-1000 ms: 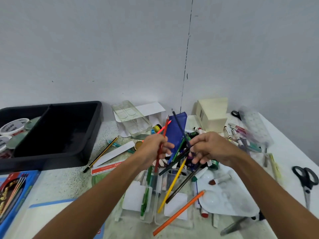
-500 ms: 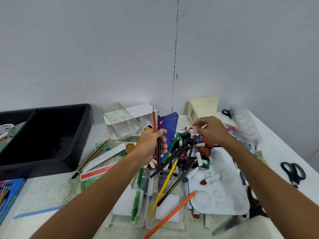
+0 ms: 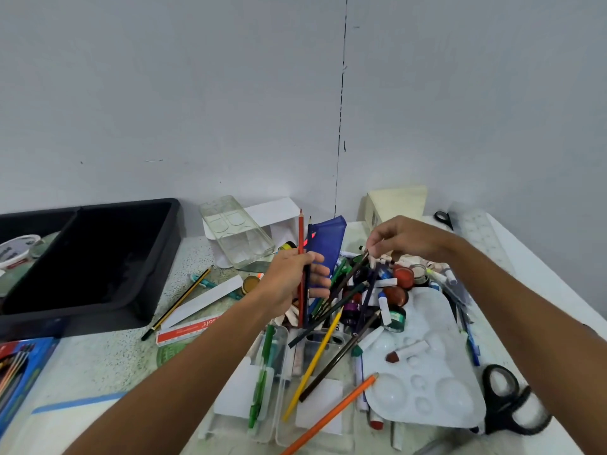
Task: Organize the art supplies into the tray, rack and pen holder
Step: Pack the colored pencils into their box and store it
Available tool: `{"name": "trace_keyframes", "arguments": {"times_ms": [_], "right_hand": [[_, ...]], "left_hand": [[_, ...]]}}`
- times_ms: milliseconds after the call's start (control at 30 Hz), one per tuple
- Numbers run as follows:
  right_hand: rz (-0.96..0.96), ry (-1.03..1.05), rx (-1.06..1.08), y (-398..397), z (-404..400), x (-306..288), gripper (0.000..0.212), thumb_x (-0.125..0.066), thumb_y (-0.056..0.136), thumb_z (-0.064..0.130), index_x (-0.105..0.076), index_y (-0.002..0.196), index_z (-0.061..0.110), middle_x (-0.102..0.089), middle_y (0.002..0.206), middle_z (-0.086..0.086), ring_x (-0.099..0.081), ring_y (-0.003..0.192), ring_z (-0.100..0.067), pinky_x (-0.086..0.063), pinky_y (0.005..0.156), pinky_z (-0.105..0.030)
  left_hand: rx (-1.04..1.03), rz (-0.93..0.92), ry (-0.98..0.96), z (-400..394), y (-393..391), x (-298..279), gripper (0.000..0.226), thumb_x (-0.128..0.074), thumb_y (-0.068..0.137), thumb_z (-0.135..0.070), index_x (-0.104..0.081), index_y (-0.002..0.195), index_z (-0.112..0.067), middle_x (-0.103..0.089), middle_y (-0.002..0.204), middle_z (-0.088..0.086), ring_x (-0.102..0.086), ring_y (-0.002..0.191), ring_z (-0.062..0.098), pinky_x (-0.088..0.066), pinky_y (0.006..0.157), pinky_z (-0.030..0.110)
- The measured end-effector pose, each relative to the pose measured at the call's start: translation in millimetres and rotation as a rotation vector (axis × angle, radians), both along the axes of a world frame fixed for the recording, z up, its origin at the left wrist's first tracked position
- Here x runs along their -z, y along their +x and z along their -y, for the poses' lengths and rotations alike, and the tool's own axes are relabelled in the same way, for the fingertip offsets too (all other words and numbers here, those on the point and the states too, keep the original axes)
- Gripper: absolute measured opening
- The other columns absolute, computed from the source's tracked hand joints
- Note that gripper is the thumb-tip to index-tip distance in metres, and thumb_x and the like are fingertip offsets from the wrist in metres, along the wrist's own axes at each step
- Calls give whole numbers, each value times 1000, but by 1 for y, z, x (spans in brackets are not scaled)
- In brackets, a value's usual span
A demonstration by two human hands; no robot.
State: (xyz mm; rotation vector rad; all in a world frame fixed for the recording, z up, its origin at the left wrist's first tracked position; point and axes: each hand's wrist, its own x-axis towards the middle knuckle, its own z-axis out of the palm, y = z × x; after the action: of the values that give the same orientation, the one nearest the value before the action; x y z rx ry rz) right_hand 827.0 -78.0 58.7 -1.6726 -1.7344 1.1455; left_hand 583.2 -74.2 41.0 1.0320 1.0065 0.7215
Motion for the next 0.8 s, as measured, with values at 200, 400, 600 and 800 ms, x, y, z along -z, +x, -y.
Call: {"name": "trace_keyframes", "arguments": {"times_ms": [200,400,600,800], "right_hand": [[-609,63,230,-15,2,-23,14,-53,93,2,-57,80,5,-64,81,-18,-63,63,-24,-44,47,-23],[-644,48,250,-46,1,-15,8,-59,91,4,-62,84,3,-69,74,-15,-67,57,-18,-51,47,-21],[-206,171,320,-45,1,9,6,-68,88,14,-69,92,9,-64,67,-2,-50,51,-10,-38,48,-21],[513,1,-159,-42,5,25,23,-80,75,16,-75,97,17,-61,73,15,-59,71,-10,-48,69,-27]], "left_hand": [[-28,-59,94,-5,9,-1,23,-44,100,-11,-63,94,1,-71,95,20,-70,80,28,-56,73,34],[122,79,-50,5,14,-9,21,-40,103,-17,-56,97,-5,-69,87,20,-65,65,28,-55,64,41],[59,65,-110,4,6,-1,14,-43,100,-12,-54,98,-4,-53,64,5,-42,45,12,-41,42,25],[46,59,-135,2,-4,1,10,-48,97,-7,-56,101,-3,-56,67,6,-49,51,13,-46,46,25]]}}
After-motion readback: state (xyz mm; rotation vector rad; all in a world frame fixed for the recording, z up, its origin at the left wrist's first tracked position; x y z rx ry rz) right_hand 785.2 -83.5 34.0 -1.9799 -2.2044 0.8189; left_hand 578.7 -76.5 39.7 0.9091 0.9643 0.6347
